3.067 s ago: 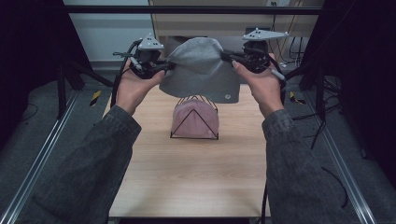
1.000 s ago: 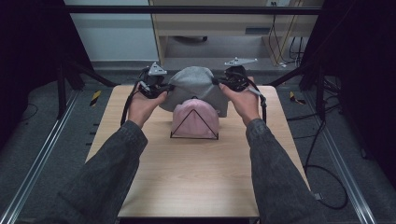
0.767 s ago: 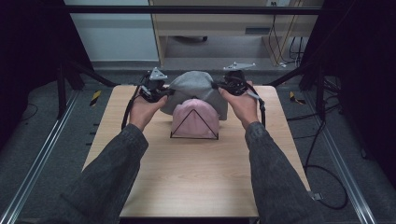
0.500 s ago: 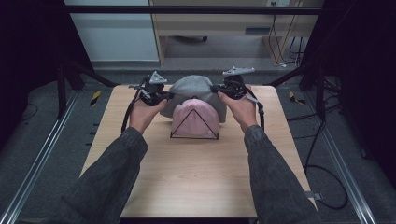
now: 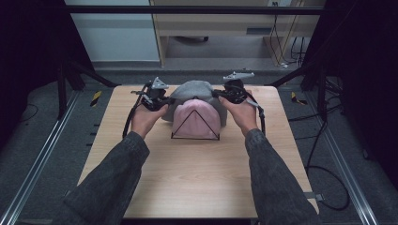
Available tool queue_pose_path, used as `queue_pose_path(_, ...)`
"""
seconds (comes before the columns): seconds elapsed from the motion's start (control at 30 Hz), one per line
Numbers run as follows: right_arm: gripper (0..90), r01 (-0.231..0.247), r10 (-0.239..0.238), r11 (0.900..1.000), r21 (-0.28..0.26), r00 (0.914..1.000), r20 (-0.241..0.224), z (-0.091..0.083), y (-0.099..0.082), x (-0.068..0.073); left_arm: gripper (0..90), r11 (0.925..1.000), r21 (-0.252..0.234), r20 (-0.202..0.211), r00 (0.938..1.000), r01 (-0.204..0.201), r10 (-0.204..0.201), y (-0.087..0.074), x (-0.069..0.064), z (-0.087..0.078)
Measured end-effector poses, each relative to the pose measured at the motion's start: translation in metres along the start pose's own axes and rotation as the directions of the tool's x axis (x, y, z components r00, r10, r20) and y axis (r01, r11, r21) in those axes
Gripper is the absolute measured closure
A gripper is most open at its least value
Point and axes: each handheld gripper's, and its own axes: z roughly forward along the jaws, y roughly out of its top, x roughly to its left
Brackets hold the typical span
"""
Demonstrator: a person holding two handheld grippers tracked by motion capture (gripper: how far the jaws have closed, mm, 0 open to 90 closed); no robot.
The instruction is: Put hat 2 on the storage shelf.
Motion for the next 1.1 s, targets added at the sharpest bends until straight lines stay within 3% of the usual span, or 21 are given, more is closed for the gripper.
queue_pose_path(0.83,85.4,-0.011,0.011,0.9995,0.029,0.9999,0.008,0.006,-0.012,0.003,86.7,0.9984,0.039,0.019,0.9989,0.042,-0.043,-0.018,0.001,0.007)
queue_pose_path(1.0,80.9,-0.011,0.010,0.9996,0.025,0.9998,0.015,0.003,-0.011,0.003,83.5,0.9976,0.038,0.008,0.9983,0.058,-0.058,-0.019,0.002,0.005)
queue_pose_path(1.1,74.3,-0.009,0.009,0.9998,0.020,0.9996,0.027,0.000,-0.010,0.003,74.6,0.9977,0.016,-0.012,0.9977,0.066,-0.066,-0.018,0.002,0.000)
